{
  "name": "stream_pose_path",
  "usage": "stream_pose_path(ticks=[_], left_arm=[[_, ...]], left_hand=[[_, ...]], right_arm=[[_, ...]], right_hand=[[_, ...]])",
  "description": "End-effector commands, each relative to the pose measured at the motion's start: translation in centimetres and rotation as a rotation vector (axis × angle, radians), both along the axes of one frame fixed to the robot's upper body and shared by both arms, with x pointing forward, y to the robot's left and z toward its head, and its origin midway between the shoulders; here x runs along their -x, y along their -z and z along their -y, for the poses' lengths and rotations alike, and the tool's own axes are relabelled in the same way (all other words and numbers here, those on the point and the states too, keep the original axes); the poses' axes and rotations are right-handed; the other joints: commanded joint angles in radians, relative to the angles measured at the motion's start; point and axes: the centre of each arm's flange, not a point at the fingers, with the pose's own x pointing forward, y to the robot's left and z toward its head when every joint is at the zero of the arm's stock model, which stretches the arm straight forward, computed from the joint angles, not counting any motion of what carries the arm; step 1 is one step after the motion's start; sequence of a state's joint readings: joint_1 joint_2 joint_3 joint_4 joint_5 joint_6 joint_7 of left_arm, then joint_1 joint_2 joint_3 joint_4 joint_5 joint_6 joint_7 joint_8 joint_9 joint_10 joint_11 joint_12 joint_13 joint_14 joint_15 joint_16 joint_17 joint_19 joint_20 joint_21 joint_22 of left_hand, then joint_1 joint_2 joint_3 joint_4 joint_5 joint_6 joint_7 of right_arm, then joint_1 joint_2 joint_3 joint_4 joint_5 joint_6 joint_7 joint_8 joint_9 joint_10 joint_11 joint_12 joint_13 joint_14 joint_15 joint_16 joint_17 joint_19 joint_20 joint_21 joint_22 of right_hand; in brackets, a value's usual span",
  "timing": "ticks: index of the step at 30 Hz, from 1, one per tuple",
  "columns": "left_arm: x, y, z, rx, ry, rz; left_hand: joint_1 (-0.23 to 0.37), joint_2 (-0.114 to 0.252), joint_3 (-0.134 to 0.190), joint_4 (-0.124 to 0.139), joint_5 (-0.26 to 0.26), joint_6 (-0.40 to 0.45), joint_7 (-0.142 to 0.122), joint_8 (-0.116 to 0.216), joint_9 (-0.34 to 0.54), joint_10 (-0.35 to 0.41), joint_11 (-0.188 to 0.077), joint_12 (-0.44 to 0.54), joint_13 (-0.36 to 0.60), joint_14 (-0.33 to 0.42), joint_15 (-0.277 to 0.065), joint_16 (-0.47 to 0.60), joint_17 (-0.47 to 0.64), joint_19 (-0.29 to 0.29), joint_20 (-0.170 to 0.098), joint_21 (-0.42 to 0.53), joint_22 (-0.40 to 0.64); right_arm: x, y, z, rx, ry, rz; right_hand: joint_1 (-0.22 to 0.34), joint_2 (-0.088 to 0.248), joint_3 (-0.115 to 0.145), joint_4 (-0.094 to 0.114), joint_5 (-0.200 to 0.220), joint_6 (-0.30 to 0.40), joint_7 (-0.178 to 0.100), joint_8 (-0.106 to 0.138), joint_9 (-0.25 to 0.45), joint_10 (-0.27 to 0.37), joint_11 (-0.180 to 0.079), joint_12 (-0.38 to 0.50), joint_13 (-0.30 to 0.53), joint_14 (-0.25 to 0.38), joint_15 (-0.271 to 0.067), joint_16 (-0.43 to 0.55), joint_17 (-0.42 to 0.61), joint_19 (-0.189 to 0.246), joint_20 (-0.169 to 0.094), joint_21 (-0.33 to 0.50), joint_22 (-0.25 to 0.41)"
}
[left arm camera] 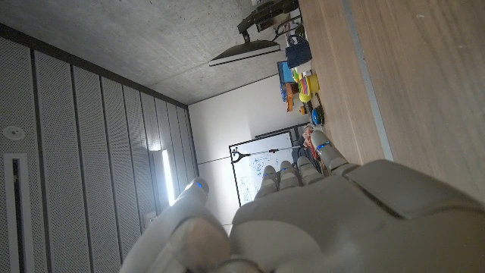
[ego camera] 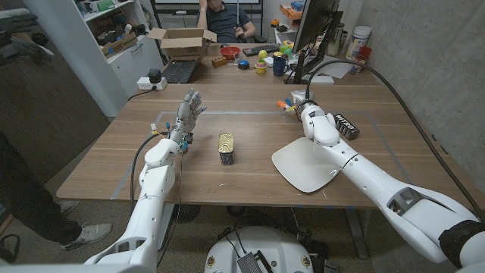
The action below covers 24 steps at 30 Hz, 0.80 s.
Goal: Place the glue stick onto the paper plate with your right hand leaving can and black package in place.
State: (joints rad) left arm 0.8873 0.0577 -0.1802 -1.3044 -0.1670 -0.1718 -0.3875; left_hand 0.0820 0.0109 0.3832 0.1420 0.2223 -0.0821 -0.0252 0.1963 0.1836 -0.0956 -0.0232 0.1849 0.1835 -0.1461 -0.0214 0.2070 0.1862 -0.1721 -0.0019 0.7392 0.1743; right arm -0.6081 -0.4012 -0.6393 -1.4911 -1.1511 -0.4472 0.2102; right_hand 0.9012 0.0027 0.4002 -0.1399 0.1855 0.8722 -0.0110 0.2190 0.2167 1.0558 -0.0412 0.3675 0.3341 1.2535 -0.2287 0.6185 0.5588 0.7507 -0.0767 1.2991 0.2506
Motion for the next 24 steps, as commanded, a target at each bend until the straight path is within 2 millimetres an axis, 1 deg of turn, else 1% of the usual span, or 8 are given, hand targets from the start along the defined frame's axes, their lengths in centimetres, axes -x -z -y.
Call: stream_pose_path(ticks=[1, 7, 14, 24], left_arm=[[0.2, -0.3, 0.2, -0.005, 0.006, 0.008], [0.2, -0.3, 0.3, -0.009, 0.009, 0.009], [0.1, -0.5, 0.6, -0.016, 0.022, 0.012], [0.0, -0.5, 1.1, -0.030, 0.040, 0.012]], left_hand=[[-0.008, -0.004, -0.006, 0.000, 0.009, -0.007, 0.002, 0.004, 0.005, 0.001, 0.004, 0.004, 0.002, -0.002, 0.001, -0.001, 0.003, -0.003, 0.008, -0.002, 0.005], [-0.008, -0.004, -0.007, -0.001, 0.010, -0.006, 0.001, 0.004, 0.005, 0.001, 0.004, 0.004, 0.002, -0.002, 0.000, -0.001, 0.003, -0.002, 0.009, -0.003, 0.005], [-0.008, -0.004, -0.008, -0.001, 0.010, -0.006, 0.001, 0.004, 0.005, 0.000, 0.003, 0.004, 0.002, -0.002, 0.000, -0.002, 0.002, -0.002, 0.008, -0.005, 0.005], [-0.008, -0.003, -0.010, -0.001, 0.011, -0.006, 0.001, 0.004, 0.005, 0.001, 0.004, 0.004, 0.002, -0.001, 0.001, -0.002, 0.002, -0.001, 0.009, -0.007, 0.005]], right_arm=[[2.2, -0.8, 1.2, -0.014, 0.010, 0.046], [3.1, -0.4, 1.9, 0.006, 0.039, 0.046], [3.7, 0.4, 3.1, -0.016, 0.065, 0.025], [5.2, 1.8, 4.6, -0.037, 0.109, 0.014]], right_hand=[[0.161, 0.156, 0.003, 0.006, 0.007, 0.025, -0.017, 0.001, 0.002, 0.017, -0.002, 0.006, 0.006, -0.006, -0.001, -0.001, 0.005, -0.003, -0.137, 0.009, 0.000], [0.160, 0.156, 0.002, 0.008, 0.007, 0.032, -0.015, 0.002, 0.002, 0.022, 0.000, 0.008, 0.010, -0.005, -0.001, -0.001, 0.009, -0.003, -0.137, 0.015, -0.003], [0.159, 0.155, 0.000, 0.011, 0.007, 0.038, -0.015, 0.002, 0.003, 0.030, 0.000, 0.010, 0.016, -0.001, -0.001, -0.001, 0.012, -0.004, -0.136, 0.022, -0.007], [0.157, 0.155, -0.003, 0.015, 0.007, 0.048, -0.009, 0.002, 0.004, 0.039, 0.002, 0.012, 0.024, 0.005, -0.001, 0.001, 0.018, -0.003, -0.136, 0.031, -0.014]])
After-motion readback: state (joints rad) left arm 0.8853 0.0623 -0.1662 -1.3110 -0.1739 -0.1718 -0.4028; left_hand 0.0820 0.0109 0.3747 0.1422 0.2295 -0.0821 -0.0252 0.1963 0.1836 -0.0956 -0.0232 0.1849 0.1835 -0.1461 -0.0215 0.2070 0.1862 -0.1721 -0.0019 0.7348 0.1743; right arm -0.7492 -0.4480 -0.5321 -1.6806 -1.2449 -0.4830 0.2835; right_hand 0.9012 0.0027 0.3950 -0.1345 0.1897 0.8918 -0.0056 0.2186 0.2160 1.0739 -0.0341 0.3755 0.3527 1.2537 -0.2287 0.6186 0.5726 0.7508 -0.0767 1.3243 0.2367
